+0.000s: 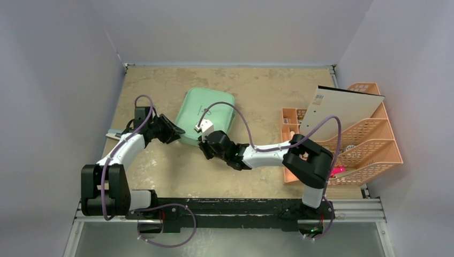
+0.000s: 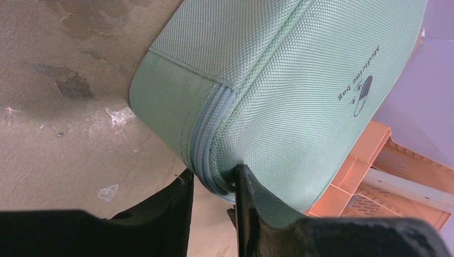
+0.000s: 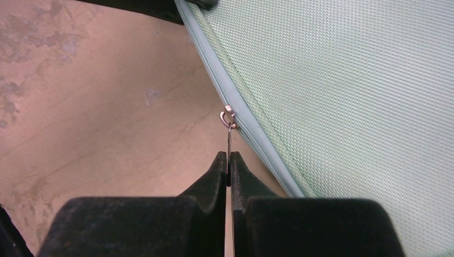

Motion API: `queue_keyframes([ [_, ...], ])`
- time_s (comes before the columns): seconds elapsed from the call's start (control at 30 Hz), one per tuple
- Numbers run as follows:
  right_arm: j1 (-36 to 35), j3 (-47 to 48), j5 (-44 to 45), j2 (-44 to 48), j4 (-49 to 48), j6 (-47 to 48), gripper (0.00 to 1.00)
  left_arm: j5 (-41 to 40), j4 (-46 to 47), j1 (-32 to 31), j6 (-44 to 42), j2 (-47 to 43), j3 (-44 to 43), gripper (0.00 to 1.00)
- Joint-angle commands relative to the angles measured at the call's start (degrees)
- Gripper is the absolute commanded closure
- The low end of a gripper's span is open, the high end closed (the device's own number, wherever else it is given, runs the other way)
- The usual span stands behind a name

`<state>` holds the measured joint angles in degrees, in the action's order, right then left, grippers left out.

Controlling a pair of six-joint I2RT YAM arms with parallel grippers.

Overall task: Organize the medicine kit
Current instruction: Zip the medicine box at the center of the board.

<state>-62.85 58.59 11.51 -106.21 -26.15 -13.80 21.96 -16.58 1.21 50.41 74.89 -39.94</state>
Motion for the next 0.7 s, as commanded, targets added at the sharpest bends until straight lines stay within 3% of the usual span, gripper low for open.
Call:
queue_keyframes([
  [0.0,-0.7,-4.8,1.1,5.1,3.0,2.1,1.00,-11.4,-0.1,0.3,-2.9,3.4,0.5,0.76],
  [0.33,3.3,-14.2,3.8,13.1,6.8,1.5,1.00,-13.3,-2.7,0.8,-4.5,5.0,-1.0,0.75],
  [0.67,5.0,-15.9,3.3,16.3,7.7,3.1,1.00,-11.1,-4.7,1.1,-6.4,8.5,-7.9,0.75],
])
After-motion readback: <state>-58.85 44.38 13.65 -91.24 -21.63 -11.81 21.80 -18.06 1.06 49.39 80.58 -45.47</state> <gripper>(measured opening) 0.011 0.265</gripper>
